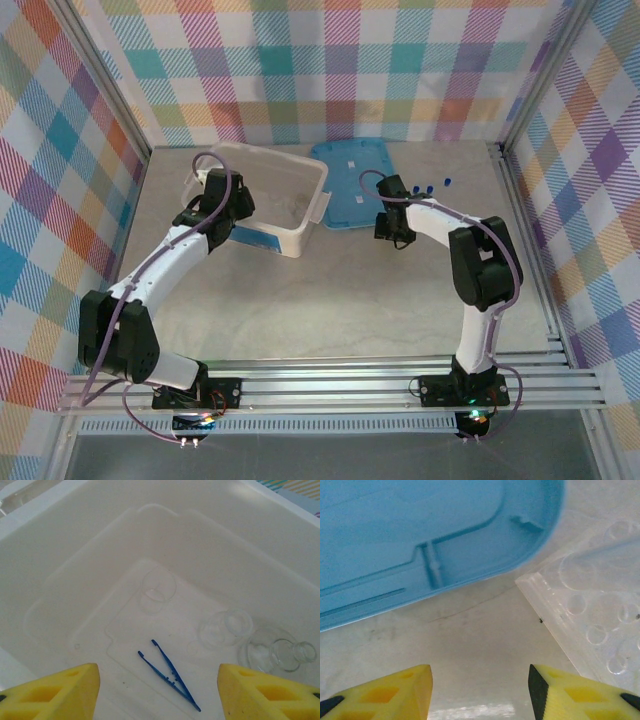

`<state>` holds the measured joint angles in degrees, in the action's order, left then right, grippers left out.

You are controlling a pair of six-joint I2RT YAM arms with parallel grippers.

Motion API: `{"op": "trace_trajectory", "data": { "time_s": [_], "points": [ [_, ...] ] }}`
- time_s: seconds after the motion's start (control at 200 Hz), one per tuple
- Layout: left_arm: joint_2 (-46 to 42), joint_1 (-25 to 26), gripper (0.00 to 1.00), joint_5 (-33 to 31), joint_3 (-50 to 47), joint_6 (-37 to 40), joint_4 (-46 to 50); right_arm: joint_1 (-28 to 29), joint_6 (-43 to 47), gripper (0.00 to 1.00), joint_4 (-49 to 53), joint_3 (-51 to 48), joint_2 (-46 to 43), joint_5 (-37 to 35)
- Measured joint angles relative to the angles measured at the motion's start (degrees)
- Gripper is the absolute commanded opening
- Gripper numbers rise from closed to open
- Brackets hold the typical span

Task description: Organize the chemistry lab equipment

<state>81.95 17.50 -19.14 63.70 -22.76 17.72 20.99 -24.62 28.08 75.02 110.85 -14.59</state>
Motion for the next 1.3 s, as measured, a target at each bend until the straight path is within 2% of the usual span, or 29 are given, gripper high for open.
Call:
{"op": "trace_trajectory", "data": {
  "time_s": [0.495, 0.735, 0.9, 1.045, 1.16, 1.3],
  "points": [
    [-4.7, 4.5, 0.63, 0.0, -3.3, -3.0, 1.8, -6.4, 0.2, 0.59, 0.6, -0.5, -1.5, -0.4],
    [-5.7, 6.7, 0.63, -0.2, -3.9, -4.1, 2.6, -7.6, 0.2, 0.62, 1.1, -0.6, -1.9, 0.1],
    [-6.1, 8.2, 0.63, -0.5, -4.0, -4.9, 3.3, -7.3, -1.2, 0.67, -0.3, -4.7, -7.3, 6.8],
    [-6.1, 8.7, 0.63, -0.6, -4.0, -5.1, 3.3, -3.8, -5.1, 0.69, -2.1, -5.8, -11.9, 12.1],
    [-6.2, 8.8, 0.63, -0.6, -4.0, -5.3, 3.3, -0.7, -11.5, 0.69, -6.6, -8.3, -14.1, 17.5],
    [-6.8, 9.3, 0.63, -0.4, -4.4, -5.8, 3.3, 0.9, -23.2, 0.67, -17.0, -16.8, -15.2, 24.3]
  ]
}}
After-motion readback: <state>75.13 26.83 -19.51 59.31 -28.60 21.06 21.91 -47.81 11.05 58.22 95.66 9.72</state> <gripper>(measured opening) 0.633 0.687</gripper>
